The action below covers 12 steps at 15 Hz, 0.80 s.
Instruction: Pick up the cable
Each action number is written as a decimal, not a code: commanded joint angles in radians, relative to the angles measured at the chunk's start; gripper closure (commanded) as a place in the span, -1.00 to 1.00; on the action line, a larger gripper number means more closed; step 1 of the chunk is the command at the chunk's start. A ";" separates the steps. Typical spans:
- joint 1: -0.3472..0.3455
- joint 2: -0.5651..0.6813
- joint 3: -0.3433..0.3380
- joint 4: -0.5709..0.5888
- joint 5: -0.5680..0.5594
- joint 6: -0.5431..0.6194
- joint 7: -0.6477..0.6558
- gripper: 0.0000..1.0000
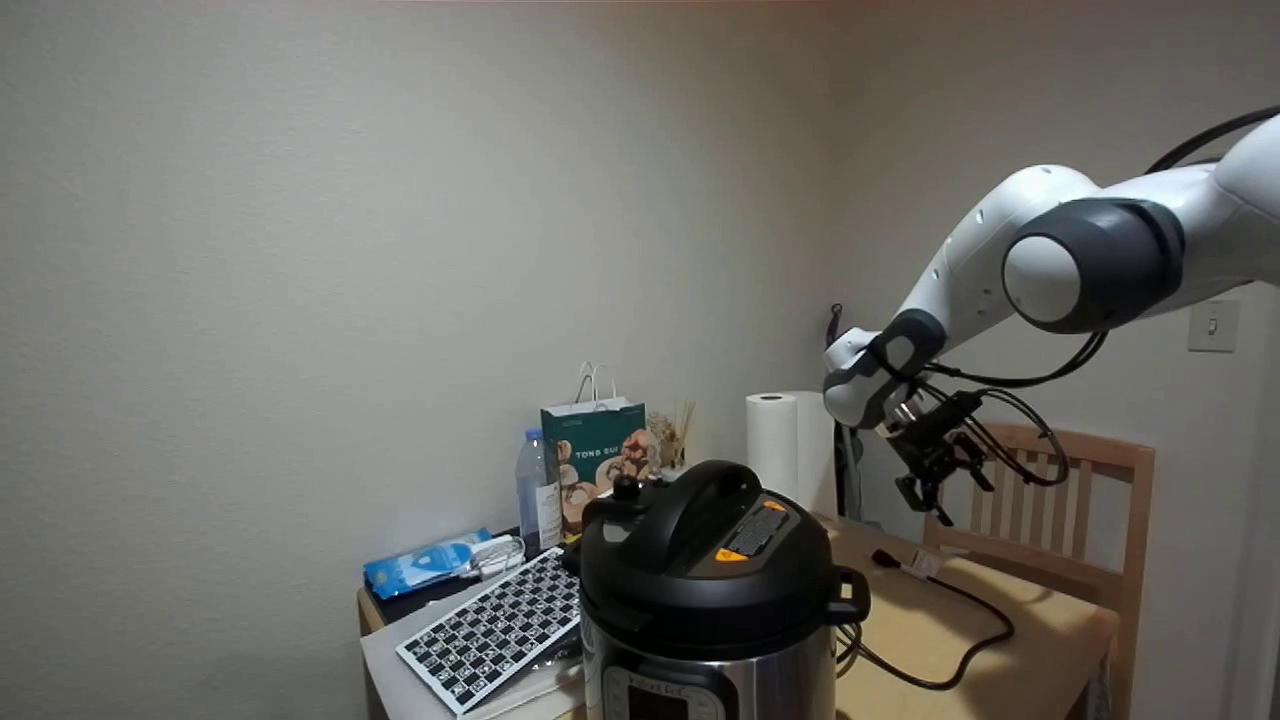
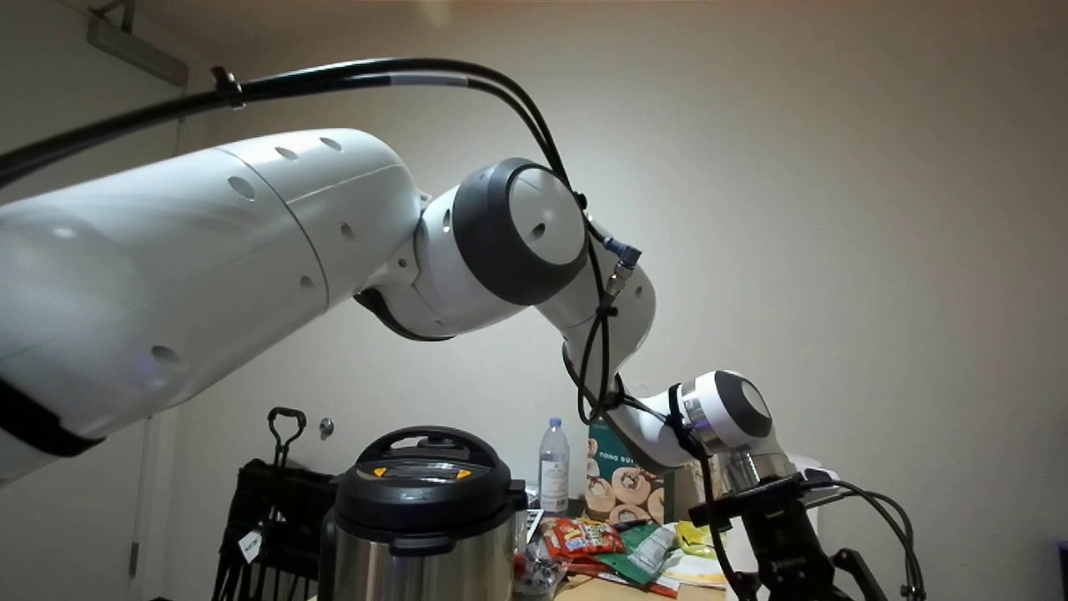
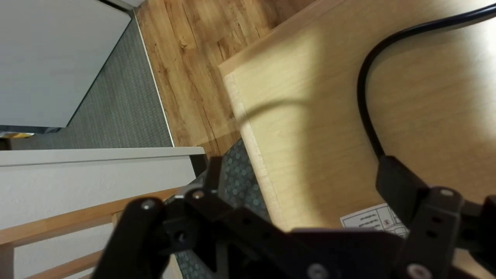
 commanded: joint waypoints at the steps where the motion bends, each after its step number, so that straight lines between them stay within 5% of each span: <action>1: 0.010 0.016 -0.002 -0.021 -0.011 0.048 -0.034 -1.00; 12: 0.044 0.177 -0.015 0.063 -0.016 0.121 -0.027 -1.00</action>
